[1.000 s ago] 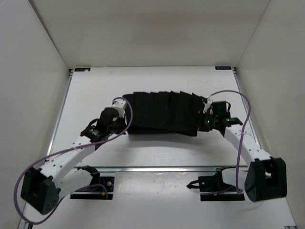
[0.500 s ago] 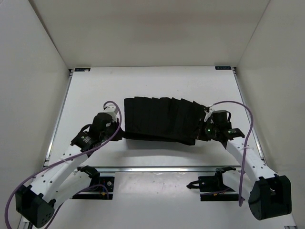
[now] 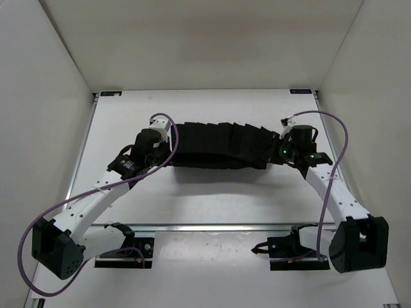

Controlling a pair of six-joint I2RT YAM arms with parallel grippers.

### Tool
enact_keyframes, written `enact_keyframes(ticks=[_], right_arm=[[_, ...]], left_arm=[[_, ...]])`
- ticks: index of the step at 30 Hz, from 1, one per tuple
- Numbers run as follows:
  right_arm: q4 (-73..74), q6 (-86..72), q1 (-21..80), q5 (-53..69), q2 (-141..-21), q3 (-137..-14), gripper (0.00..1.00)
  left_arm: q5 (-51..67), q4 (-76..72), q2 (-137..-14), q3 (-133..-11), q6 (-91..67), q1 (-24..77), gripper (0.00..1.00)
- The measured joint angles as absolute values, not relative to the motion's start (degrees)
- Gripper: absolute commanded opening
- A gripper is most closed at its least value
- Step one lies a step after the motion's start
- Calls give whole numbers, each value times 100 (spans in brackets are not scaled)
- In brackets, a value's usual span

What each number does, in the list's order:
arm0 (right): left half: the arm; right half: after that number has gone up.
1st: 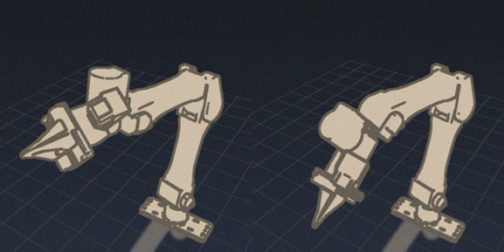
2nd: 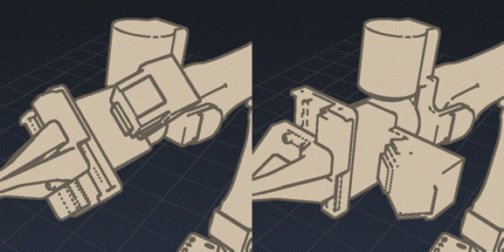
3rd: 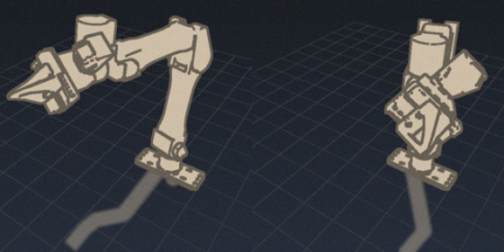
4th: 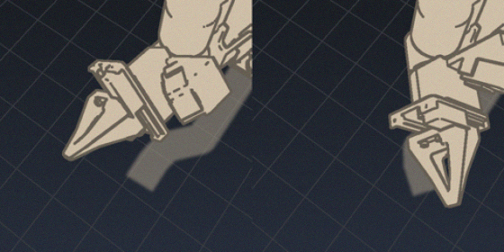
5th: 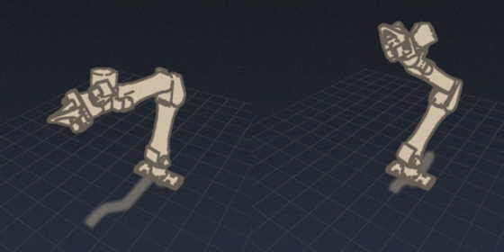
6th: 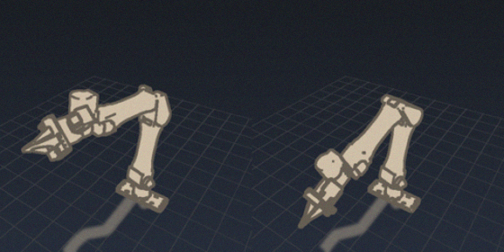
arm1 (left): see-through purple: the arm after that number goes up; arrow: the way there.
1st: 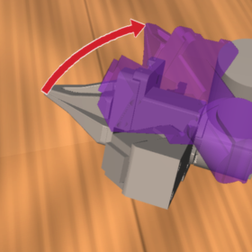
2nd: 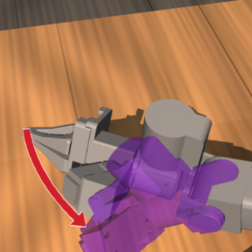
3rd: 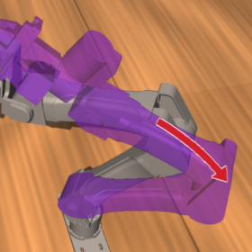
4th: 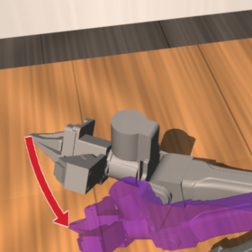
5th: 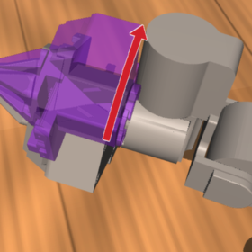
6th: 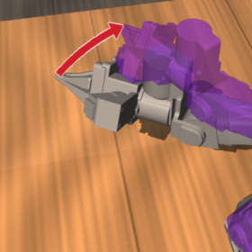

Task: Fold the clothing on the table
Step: Flatten the skirt out

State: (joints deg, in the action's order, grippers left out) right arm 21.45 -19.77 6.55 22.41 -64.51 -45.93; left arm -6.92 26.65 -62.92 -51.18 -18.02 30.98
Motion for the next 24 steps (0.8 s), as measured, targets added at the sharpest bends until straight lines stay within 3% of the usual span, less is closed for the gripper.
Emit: enact_keyframes(ticks=[8,24], right_arm=[[1931,-1848,600,2359,-7500,-5133,0],[2021,-2681,429,2362,-5496,-2451,3]], left_arm=[[-792,2604,-6123,-5068,-1726,3183,0],[-91,2797,-6423,-4370,-1767,3852,0]])
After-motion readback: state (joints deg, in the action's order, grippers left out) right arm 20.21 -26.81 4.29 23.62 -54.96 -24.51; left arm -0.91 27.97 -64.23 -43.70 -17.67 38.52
